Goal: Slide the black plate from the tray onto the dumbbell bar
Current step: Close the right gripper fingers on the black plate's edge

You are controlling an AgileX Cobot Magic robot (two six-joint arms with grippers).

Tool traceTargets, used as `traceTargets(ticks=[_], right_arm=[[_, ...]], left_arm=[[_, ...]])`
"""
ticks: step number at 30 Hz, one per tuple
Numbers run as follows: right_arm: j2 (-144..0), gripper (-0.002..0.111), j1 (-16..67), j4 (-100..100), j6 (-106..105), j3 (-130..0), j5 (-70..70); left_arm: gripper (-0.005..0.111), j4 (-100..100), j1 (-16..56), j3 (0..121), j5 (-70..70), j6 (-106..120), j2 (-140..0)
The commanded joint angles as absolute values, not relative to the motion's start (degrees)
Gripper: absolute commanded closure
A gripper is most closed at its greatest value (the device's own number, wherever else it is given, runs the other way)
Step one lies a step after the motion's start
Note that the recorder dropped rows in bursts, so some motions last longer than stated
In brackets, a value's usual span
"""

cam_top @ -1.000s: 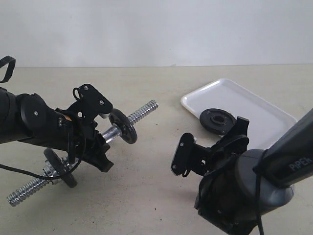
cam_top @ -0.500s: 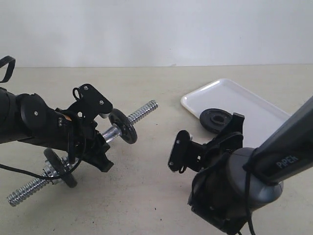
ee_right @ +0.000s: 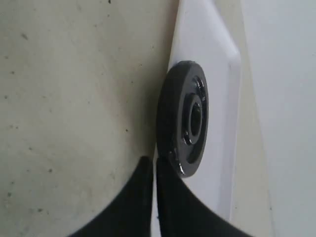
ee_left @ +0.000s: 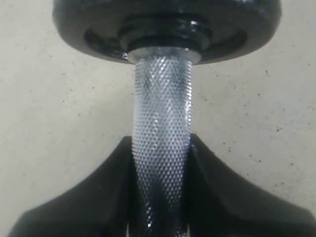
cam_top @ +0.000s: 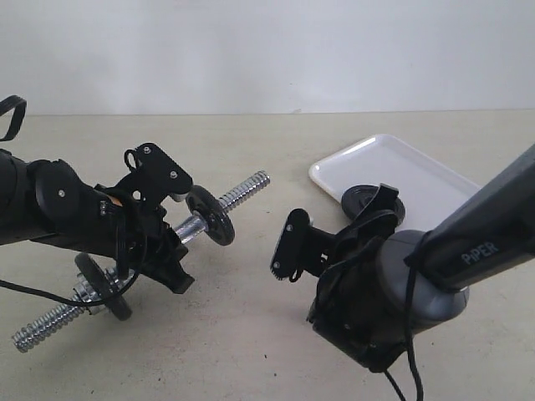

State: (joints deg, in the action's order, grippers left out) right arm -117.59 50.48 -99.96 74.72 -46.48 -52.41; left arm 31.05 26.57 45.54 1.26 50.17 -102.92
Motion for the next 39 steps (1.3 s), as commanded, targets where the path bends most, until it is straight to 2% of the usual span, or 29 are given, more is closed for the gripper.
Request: traceTargets(ticks=[1,4,8,18,39], right_arm=[[-117.85,0.101,47.67,-99.95,76.37,-46.77,-50.84],[-117.85,0.089,47.37,-99.95,76.35,-46.77,-51.09],[-117.85,0.082,47.37,-99.95,77.77,-46.77,-51.02],[-117.85,0.082,47.24,-99.95,77.88,-47.26,-47.95],[-117.85,0.083,47.24,-99.95,77.4,-47.36,-50.47]], left_arm=[[0.102,32.12,26.59,46.61,-6.05,49.71,-83.66],[0.102,31.9,26.59,46.61,-5.91,49.71,-83.66],[0.102,31.92,26.59,46.61,-5.91,49.81,-83.66],[0.102,31.92,26.59,46.61,-6.07,50.75,-83.66],[0.102,32.07,26.59,45.97,-6.1,51.12,-84.2]])
